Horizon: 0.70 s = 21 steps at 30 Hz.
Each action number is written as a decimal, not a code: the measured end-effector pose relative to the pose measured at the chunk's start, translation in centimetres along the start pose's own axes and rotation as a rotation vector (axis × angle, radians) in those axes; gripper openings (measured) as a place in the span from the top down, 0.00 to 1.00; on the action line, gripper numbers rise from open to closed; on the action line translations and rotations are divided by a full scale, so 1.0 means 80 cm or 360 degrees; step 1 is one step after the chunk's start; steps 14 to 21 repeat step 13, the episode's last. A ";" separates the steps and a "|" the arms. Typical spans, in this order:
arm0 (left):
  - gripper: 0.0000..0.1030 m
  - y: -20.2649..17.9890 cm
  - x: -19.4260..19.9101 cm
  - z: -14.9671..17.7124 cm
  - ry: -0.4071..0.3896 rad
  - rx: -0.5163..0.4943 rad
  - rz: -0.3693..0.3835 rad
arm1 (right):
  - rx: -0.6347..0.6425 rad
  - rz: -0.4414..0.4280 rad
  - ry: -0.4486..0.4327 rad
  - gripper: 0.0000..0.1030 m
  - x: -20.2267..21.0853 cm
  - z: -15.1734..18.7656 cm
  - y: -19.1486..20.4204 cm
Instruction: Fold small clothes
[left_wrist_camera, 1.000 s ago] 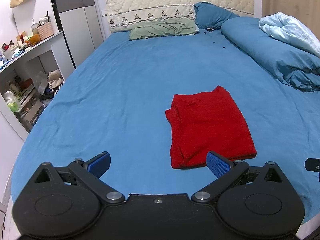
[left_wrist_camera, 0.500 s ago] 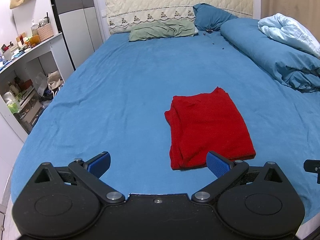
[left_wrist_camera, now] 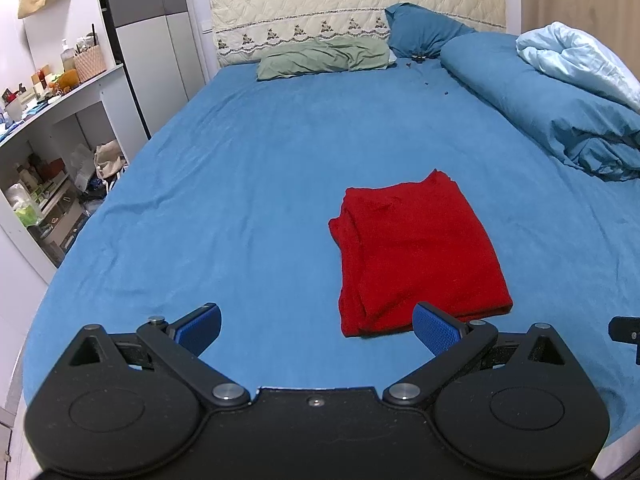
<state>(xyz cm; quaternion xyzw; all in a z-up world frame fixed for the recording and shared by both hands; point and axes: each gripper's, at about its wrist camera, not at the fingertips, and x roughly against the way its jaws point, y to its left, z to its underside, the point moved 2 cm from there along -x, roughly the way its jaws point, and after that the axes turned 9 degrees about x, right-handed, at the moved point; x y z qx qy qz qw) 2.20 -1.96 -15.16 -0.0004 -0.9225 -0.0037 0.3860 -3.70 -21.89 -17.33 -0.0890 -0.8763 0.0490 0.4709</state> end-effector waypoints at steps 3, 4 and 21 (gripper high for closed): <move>0.00 -0.001 -0.001 0.001 -0.0002 0.0016 -0.0013 | -0.0005 -0.0004 0.0003 0.00 -0.001 0.001 0.000; 0.00 0.000 -0.002 0.001 -0.0002 0.0031 -0.0012 | -0.0005 -0.0005 0.0003 0.00 -0.002 0.001 0.000; 0.00 0.008 -0.007 -0.001 -0.0006 0.0084 -0.0021 | -0.0007 -0.0003 0.0003 0.00 -0.002 0.001 0.002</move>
